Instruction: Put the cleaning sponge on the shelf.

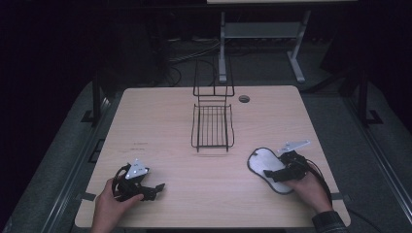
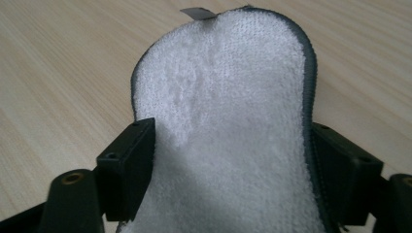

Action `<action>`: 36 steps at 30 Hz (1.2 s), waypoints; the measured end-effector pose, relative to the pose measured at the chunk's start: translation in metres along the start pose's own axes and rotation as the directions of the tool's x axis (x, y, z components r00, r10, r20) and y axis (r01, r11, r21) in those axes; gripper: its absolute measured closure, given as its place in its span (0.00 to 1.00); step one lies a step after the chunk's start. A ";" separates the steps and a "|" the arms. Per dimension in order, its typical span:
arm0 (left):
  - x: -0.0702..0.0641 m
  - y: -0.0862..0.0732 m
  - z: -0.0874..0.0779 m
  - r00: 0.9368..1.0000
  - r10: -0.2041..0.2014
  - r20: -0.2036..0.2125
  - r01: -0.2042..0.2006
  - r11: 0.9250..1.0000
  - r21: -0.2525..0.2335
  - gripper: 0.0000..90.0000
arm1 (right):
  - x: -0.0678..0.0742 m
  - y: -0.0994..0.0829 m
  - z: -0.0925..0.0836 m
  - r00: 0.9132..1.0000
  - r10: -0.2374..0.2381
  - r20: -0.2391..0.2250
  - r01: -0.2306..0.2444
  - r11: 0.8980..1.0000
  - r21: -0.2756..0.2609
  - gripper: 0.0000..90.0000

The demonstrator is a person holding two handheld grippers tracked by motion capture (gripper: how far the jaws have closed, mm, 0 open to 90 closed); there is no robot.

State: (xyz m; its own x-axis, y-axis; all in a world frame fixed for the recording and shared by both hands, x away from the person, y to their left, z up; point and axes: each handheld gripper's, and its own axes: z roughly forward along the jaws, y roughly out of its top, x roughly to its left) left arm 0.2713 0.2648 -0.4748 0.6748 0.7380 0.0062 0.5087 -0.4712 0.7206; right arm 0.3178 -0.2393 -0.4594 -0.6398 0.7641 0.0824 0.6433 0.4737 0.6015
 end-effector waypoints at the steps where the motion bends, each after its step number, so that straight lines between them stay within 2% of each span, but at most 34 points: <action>1: 0.000 0.000 0.000 1.000 0.000 0.000 0.000 1.000 0.000 0.14 | 0.000 0.000 -0.001 1.000 -0.006 -0.002 0.006 1.000 -0.002 0.28; 13: 0.000 0.000 0.000 1.000 0.000 0.000 0.000 1.000 0.000 0.14 | -0.002 0.001 -0.014 1.000 -0.001 -0.019 0.000 0.998 -0.056 0.47; 14: 0.000 0.000 0.000 1.000 0.000 0.000 0.000 1.000 0.000 0.14 | -0.002 0.001 -0.017 1.000 0.002 -0.027 -0.003 0.998 -0.064 0.51; 17: 0.000 0.000 0.000 1.000 0.000 0.000 0.000 1.000 0.000 0.14 | -0.002 0.001 -0.020 0.999 0.000 -0.034 -0.003 0.997 -0.076 0.54; 22: 0.000 0.000 0.000 1.000 0.000 0.000 0.000 1.000 0.000 0.14 | -0.002 0.002 -0.028 0.998 0.005 -0.062 -0.012 0.994 -0.109 0.65; 26: 0.000 0.000 0.000 1.000 0.000 0.000 0.000 1.000 0.000 0.14 | -0.001 0.003 -0.032 0.997 0.011 -0.077 -0.020 0.993 -0.120 0.69; 36: 0.000 0.000 0.000 1.000 0.000 0.000 0.000 1.000 0.000 0.14 | 0.003 0.003 -0.044 0.992 0.006 -0.129 -0.031 0.981 -0.190 0.82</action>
State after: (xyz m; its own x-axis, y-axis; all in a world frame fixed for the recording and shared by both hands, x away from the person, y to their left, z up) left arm 0.2714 0.2648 -0.4748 0.6748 0.7380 0.0063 0.5087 -0.4712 0.7205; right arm 0.2990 -0.2551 -0.4224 -0.6845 0.7043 0.1881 0.5712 0.3579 0.7387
